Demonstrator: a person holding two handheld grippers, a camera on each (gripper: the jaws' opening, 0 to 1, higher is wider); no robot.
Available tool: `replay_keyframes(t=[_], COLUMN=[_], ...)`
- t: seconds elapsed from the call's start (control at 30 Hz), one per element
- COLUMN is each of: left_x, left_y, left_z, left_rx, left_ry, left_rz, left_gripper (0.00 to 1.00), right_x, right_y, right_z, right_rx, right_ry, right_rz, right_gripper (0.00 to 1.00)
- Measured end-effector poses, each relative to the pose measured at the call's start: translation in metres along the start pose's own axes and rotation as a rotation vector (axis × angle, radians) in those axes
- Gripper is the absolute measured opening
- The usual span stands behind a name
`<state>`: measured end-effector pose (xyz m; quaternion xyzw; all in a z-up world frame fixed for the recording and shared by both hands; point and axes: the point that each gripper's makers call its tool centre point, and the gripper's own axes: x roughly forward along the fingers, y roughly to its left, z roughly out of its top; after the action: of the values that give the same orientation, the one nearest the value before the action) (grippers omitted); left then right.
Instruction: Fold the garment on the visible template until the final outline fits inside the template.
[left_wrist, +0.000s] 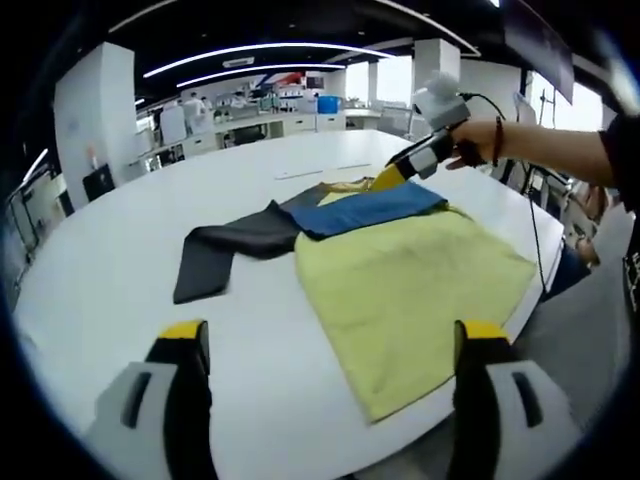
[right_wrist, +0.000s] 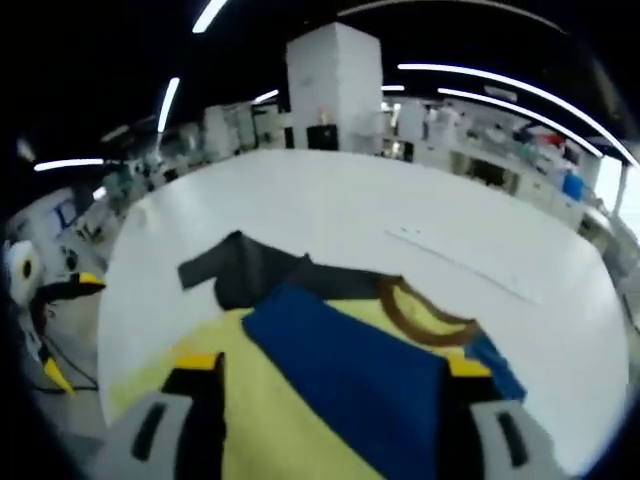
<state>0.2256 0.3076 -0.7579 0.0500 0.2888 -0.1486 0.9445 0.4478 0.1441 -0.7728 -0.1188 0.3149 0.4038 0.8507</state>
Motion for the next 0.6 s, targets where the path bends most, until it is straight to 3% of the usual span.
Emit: replay_keyframes(t=[0.6], left_x=[0.006], left_y=[-0.005], left_z=[0.001], left_rx=[0.030], left_ry=[0.007], left_rz=[-0.032], left_gripper=[0.99], right_x=[-0.050], right_y=[-0.056], right_z=[-0.050], right_rx=[0.058], right_ry=[0.022], right_rz=[-0.128], right_gripper=[0.64])
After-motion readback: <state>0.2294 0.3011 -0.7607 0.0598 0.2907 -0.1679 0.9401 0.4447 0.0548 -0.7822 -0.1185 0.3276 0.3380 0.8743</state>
